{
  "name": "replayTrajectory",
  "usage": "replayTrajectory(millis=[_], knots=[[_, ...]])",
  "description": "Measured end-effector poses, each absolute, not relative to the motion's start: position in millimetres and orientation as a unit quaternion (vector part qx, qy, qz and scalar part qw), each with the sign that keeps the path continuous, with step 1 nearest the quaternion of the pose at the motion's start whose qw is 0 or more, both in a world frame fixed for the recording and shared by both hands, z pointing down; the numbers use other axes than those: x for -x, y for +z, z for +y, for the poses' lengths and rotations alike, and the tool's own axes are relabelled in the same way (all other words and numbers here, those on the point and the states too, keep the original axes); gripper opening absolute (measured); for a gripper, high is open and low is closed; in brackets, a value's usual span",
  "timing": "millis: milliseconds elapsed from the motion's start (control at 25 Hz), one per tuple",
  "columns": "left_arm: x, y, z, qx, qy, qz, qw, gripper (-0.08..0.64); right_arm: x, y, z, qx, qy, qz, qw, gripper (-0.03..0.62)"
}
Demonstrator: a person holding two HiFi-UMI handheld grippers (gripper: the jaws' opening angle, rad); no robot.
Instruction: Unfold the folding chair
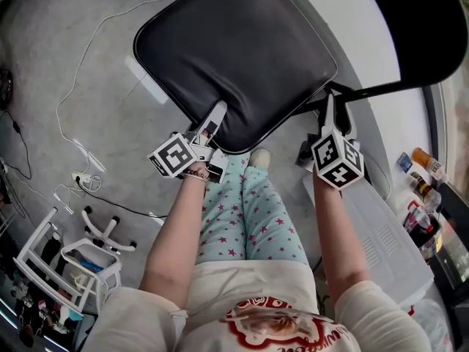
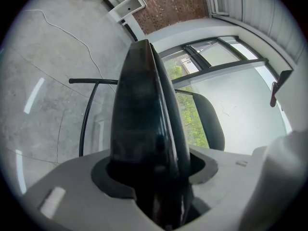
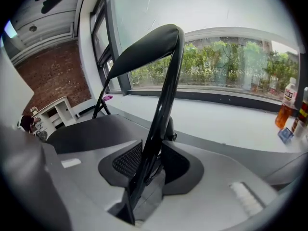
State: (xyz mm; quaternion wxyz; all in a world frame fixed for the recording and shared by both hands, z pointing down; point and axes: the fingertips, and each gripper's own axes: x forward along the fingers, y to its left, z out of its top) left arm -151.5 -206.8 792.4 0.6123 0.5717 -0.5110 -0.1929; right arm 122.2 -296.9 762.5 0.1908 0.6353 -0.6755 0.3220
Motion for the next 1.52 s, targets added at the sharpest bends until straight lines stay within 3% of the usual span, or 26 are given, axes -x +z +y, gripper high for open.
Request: replayTrajectory(millis=[560,1320,1520], knots=[[191,838,-158,-0.577,-0.282,-0.451,0.62,0.284,-72,775,-238,-0.568,0.321,-0.729,0.207,0.137],[210,857,-131,-0.6,-0.313,-0.422,0.603,0.279,-56,783,-215,-0.587,0.319,-0.717,0.197,0.132],[222,861,-103,-0.579,-0.305,-0.453,0.606,0.311,-54,783,-215,-0.579,0.33,-0.715,0.211,0.158]])
